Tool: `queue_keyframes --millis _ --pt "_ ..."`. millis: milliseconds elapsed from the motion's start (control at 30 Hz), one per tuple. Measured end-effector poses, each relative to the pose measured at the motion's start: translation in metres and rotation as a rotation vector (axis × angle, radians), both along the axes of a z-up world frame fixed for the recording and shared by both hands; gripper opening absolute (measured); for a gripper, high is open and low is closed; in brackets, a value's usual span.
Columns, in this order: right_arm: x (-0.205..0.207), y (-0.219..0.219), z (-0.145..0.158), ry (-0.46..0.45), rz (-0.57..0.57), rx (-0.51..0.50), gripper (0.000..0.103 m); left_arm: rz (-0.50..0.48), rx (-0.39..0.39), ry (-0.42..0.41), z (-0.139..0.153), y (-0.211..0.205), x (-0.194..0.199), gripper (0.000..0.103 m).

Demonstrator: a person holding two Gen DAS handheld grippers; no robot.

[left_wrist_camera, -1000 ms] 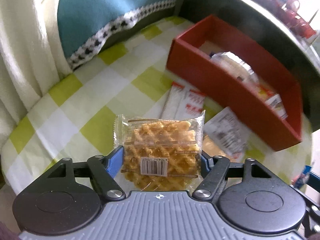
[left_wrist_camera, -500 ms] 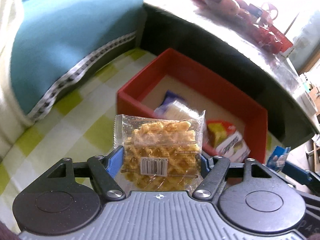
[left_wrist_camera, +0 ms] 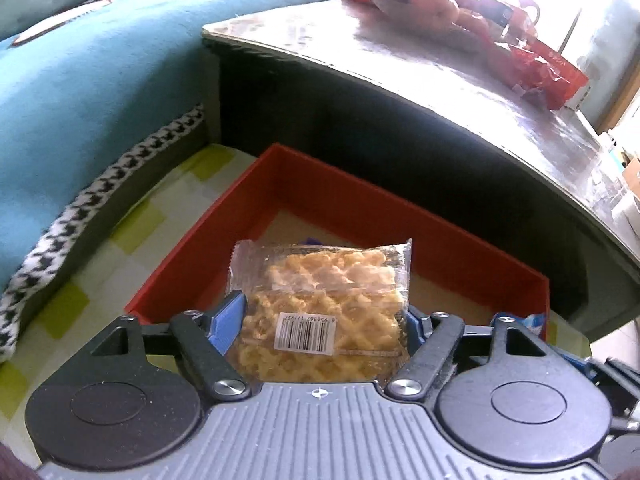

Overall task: Organize snacks
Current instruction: 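Lower blue bag into red box and open right tool while left tool holds waffle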

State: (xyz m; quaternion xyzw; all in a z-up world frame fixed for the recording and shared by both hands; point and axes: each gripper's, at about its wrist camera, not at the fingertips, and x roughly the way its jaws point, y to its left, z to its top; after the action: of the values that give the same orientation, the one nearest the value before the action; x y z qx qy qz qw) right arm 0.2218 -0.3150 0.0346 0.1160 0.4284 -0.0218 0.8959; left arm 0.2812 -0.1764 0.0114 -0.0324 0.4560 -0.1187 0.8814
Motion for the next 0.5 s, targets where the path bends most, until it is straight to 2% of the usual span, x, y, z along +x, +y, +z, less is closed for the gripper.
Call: queue_keyframes --millis 100,167,300,500 --pt "0.008 -0.002 -0.01 0.022 0.012 0.009 0.071 -0.019 0.003 0.021 -0.011 -0.009 0.01 0.081" --pt "0.011 -0.003 -0.014 0.026 0.008 -0.013 0.071 -0.017 -0.007 0.039 -0.017 -0.01 0.013 0.086" --pt "0.012 -0.006 -0.02 0.042 0.001 -0.065 0.071 -0.015 0.031 0.017 -0.019 -0.012 0.013 0.089" --pt "0.008 -0.007 -0.017 0.025 -0.007 -0.072 0.071 -0.015 0.073 -0.008 -0.015 -0.012 0.004 0.091"
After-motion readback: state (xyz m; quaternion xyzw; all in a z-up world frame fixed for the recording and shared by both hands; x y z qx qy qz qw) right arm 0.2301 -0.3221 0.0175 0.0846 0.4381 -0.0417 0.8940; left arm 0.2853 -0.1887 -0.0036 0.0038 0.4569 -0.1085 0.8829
